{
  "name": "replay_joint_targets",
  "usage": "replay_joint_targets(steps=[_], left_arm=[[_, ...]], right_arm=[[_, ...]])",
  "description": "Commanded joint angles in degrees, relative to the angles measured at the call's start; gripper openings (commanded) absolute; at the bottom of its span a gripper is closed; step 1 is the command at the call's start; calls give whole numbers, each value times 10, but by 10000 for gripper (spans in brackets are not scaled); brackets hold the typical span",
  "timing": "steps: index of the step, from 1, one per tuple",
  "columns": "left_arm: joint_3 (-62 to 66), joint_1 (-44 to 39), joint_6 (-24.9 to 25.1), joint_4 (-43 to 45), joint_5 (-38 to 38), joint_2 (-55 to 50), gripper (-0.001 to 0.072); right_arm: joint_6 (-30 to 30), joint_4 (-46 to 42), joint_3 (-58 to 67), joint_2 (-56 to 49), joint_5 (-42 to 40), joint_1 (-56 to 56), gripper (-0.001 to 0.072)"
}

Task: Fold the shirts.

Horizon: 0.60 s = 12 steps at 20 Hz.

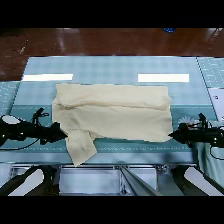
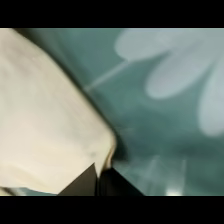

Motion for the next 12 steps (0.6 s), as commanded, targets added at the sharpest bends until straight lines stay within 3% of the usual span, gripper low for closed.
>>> replay_joint_targets(steps=[1, 7, 12], left_arm=[[36, 0, 0, 0, -11, 0, 23], [218, -4, -26, -10, -12, -27, 22], [395, -36, -59, -22, -12, -163, 23]], right_arm=[[-65, 70, 14, -6, 13, 14, 21], [-22, 65, 153, -13, -3, 97, 21], [28, 68, 305, -111, -55, 167, 21]])
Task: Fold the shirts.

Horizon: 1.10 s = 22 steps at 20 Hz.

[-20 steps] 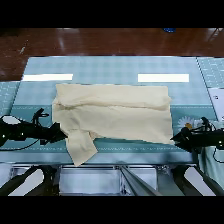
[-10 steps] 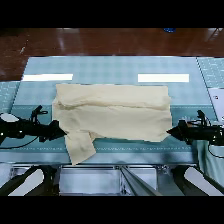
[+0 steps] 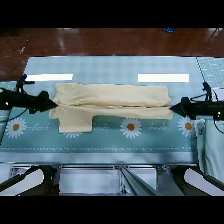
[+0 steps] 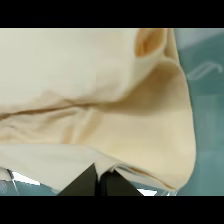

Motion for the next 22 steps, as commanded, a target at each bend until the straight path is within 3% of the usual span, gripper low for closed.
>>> replay_joint_targets(steps=[1, 8, 11, 14, 15, 16, 17, 22], left_arm=[[130, -22, -28, -9, 1, -95, 22], [349, -55, -80, -15, -16, -286, 23], [387, -69, -78, -15, -21, -337, 22], [392, -76, -78, -15, 24, -360, 23], [392, -78, -79, -15, 40, -362, 45], [392, -78, -80, -16, 49, -362, 241], [396, -78, -79, -17, 46, -362, 517], [480, -4, -67, 12, -87, -341, 509]], right_arm=[[39, 2, 109, -76, -29, 41, 21], [54, 28, 243, -204, -41, 52, 21], [53, 47, 269, -246, -59, 52, 22], [46, 75, 273, -276, -87, 52, 28], [46, 80, 273, -282, -97, 52, 179], [45, 80, 273, -284, -102, 52, 397], [40, 79, 275, -283, -100, 52, 414], [57, 11, 294, -256, -14, -19, 414]])
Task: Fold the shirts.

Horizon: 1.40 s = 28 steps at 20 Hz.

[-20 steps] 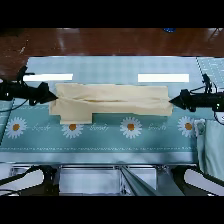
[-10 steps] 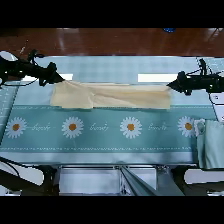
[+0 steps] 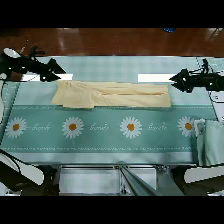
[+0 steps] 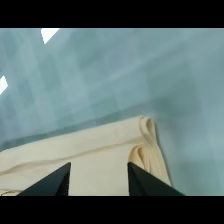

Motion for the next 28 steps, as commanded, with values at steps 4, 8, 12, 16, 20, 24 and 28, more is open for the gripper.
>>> replay_joint_targets(steps=[4, 8, 12, 16, 20, 24, 28], left_arm=[[3, 61, 34, 16, -48, 125, 509], [-145, -1, 86, 16, 49, 294, 509], [-267, -51, 92, 16, 97, 406, 509], [-304, -81, 91, 16, 97, 415, 508], [-308, -134, 98, 16, 104, 398, 506], [-308, -190, 117, 16, 111, 371, 24], [-307, -255, 122, 16, 135, 329, 23]], right_arm=[[53, -120, -20, 19, 49, -34, 414], [55, -112, -40, 6, 12, 17, 414], [67, -111, -40, -24, -1, 49, 414], [56, -85, -40, -48, -7, 82, 351], [-28, 11, -29, -26, 24, 97, 21], [-14, -60, -29, 60, 70, 88, 21], [32, -191, -56, 192, 104, 85, 21]])
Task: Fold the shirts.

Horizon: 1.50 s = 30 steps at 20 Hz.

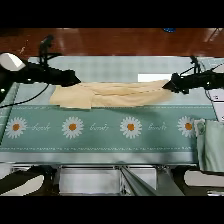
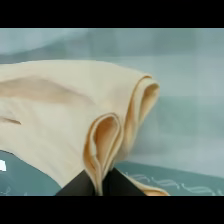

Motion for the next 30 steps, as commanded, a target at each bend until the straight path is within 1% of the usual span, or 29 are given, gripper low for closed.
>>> replay_joint_targets(steps=[1, 4, 7, 10, 11, 13, 16, 18, 20, 22, 24, 25, 27, 28, 30], left_arm=[[1, -59, 7, -5, 29, -38, 23], [8, -95, 5, -57, 77, -82, 23], [59, -140, 5, -83, 73, -148, 22], [142, -211, 4, -117, 53, -226, 22], [172, -240, 1, -121, 53, -253, 22], [223, -289, -29, -120, 47, -303, 22], [280, -358, -66, -121, -6, -375, 23], [290, -397, -68, -121, -19, -404, 22], [292, -415, -71, -124, -22, -418, 22], [311, -398, -68, -124, -47, -416, 23], [338, -345, -69, -111, -86, -406, 22], [340, -306, -69, -99, -101, -390, 22], [340, -221, -72, -65, -142, -347, 23], [339, -179, -79, -43, -161, -319, 23], [339, -96, -92, 12, -185, -250, 22]], right_arm=[[32, -99, -29, 119, 34, -1, 21], [43, -99, -63, 229, 54, -1, 21], [72, -98, -85, 336, 64, -1, 21], [93, -96, -91, 407, 100, -1, 21], [96, -89, -91, 425, 105, -1, 21], [104, -77, -90, 457, 104, -1, 21], [109, -75, -90, 474, 104, -1, 21], [108, -59, -90, 471, 103, -1, 21], [104, -50, -90, 469, 102, -1, 21], [103, -49, -90, 469, 100, -1, 21], [102, -38, -90, 468, 96, -1, 21], [101, -26, -90, 464, 93, -1, 21], [84, 28, -90, 447, 90, 1, 21], [80, 48, -90, 434, 78, 17, 21], [80, 56, -89, 401, 26, 85, 21]])
